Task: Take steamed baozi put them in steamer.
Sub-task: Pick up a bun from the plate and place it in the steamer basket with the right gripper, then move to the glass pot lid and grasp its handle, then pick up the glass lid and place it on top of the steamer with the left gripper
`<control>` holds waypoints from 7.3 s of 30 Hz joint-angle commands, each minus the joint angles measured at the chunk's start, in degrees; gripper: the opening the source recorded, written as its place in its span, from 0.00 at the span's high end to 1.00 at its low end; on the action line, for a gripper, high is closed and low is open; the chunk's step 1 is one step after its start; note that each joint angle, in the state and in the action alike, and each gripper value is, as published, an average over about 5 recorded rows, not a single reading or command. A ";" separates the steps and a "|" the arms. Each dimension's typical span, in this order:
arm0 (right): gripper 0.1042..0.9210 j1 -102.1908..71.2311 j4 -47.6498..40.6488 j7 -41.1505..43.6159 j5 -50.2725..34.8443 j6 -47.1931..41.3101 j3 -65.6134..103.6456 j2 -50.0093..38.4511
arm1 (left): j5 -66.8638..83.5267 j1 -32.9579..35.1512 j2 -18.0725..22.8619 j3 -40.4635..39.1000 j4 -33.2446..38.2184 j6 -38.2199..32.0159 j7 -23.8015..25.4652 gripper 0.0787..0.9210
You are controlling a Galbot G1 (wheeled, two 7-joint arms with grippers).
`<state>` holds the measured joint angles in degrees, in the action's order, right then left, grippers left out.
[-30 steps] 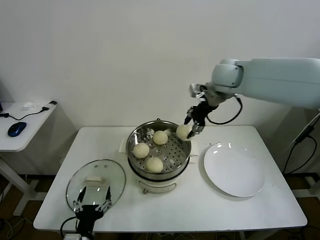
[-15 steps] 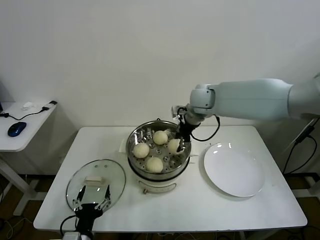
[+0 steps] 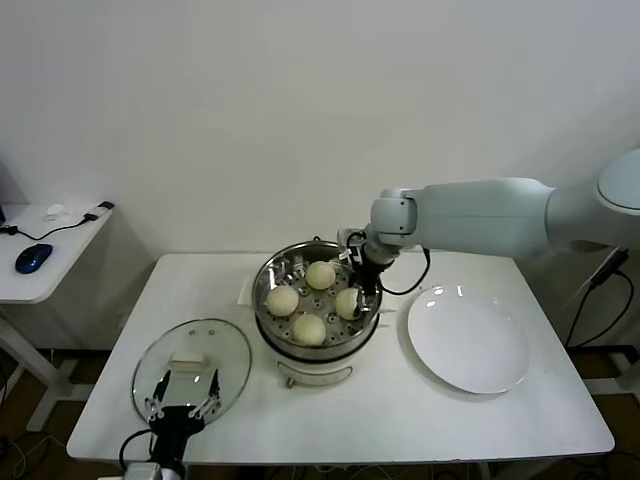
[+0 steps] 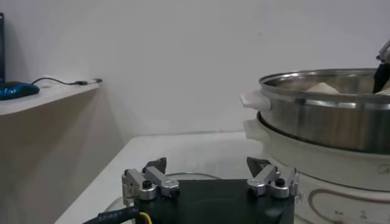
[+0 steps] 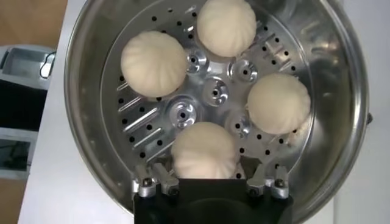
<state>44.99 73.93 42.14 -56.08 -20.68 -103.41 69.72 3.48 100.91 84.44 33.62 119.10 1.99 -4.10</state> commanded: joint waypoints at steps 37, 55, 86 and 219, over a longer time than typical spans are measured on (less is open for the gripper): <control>0.12 -124.75 17.12 -35.84 26.03 28.48 147.59 -21.45 | -3.15 -4.22 -2.63 1.39 -0.92 -5.52 -1.75 0.12; 0.12 -129.10 11.11 -35.22 33.23 41.67 141.11 -0.35 | -63.69 -5.05 -6.34 4.54 -12.93 -8.80 -19.79 0.12; 0.12 -127.14 11.49 -36.34 36.54 40.17 140.26 3.41 | -80.78 -16.11 -8.54 3.20 -33.53 -8.64 -23.92 0.12; 0.12 -127.82 17.24 -40.90 48.43 38.50 140.62 7.07 | -91.74 -43.79 -1.12 -39.90 -18.53 35.57 12.92 0.94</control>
<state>-82.82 91.20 1.14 -7.72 17.45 37.22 76.78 -87.58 57.13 83.61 -6.67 102.29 38.02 9.62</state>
